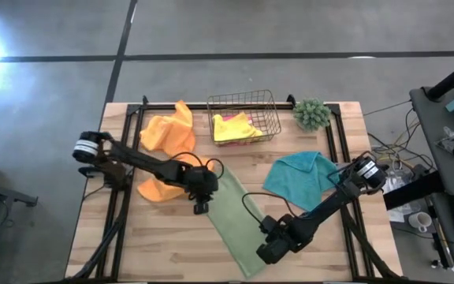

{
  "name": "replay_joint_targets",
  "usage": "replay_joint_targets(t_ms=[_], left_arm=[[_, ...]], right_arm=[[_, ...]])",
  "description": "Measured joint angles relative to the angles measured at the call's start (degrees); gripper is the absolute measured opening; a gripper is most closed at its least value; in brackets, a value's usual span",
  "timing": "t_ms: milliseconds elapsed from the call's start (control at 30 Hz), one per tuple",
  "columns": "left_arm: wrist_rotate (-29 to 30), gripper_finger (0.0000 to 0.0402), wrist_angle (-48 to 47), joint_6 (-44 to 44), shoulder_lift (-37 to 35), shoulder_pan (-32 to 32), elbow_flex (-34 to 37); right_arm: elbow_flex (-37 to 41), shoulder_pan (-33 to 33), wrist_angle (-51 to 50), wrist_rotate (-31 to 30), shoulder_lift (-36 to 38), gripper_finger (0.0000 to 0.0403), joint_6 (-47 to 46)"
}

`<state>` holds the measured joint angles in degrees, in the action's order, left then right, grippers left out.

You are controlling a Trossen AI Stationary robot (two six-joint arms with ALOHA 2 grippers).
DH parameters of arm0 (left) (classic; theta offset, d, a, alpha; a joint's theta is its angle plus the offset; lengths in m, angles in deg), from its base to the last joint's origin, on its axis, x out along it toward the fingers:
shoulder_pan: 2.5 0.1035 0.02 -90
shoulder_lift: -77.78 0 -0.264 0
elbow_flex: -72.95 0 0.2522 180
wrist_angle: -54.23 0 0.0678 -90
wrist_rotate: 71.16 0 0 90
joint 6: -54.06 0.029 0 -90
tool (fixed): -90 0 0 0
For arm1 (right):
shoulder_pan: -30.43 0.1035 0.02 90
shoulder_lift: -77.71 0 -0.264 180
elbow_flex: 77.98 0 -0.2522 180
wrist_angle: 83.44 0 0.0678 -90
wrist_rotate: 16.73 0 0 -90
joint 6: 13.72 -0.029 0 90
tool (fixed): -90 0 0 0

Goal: Fold microfiber towels
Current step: Fold the green microfiber cloth

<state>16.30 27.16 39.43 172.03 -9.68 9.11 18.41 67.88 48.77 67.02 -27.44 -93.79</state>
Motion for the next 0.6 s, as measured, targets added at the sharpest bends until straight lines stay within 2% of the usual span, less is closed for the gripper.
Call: replay_joint_targets(t_ms=[300, 433, 600], left_arm=[[0.58, 0.0085, 2.92, 0.3, 9.11, 0.26, -1.78], [2.79, 0.0085, 6.14, 2.43, 10.25, 1.55, -2.76], [4.6, 0.0085, 5.35, 7.74, 9.93, 4.43, -5.46]], right_arm=[[-0.03, -0.26, 10.8, 1.27, -2.82, 0.0008, -1.92], [-0.2, -0.34, 15.5, 1.72, -3.65, 0.0008, -2.5], [-2.0, -0.35, 16.83, 1.9, -4.75, 0.0008, -1.4]])
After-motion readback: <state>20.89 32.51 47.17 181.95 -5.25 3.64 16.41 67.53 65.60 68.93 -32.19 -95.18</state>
